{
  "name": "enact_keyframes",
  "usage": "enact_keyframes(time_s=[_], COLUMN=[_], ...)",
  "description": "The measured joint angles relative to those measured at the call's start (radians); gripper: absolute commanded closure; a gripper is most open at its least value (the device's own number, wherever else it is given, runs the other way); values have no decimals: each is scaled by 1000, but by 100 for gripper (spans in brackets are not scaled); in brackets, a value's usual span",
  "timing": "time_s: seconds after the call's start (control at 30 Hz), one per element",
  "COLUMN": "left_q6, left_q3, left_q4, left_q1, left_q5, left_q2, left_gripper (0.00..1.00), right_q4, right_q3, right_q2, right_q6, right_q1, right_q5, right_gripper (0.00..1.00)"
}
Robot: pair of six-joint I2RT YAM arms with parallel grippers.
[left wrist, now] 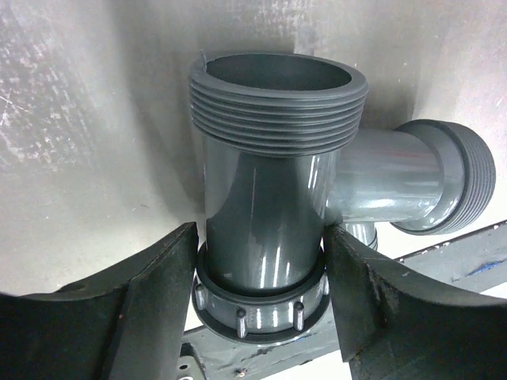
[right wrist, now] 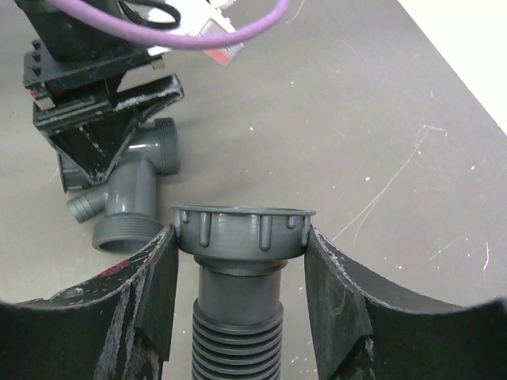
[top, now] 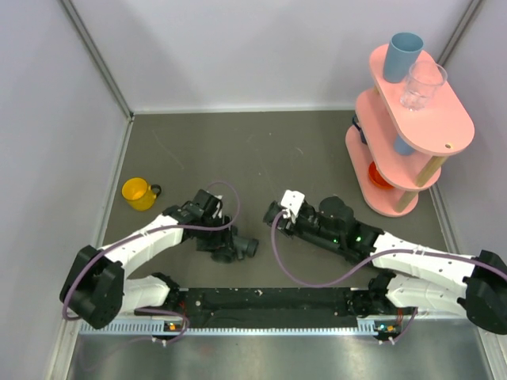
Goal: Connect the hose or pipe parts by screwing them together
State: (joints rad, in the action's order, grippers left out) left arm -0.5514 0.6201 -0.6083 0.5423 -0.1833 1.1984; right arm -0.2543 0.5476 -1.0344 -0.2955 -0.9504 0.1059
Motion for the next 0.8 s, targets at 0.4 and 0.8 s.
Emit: enact_keyframes(time_s=[0.4,0.8], left_q6=[-51,-78], left_q3=[14,-5], left_q4=[42,84], left_q1=[76,80], left_q5=[54,134], left_q2=[19,-25], left_gripper=[90,100], right_q4=[-6,17], right_q3=[-5,-6], right_q2=[27,26], right_q6=[-2,-24], right_q1=[0,0], right_q5=[4,42], right_gripper=[100,100])
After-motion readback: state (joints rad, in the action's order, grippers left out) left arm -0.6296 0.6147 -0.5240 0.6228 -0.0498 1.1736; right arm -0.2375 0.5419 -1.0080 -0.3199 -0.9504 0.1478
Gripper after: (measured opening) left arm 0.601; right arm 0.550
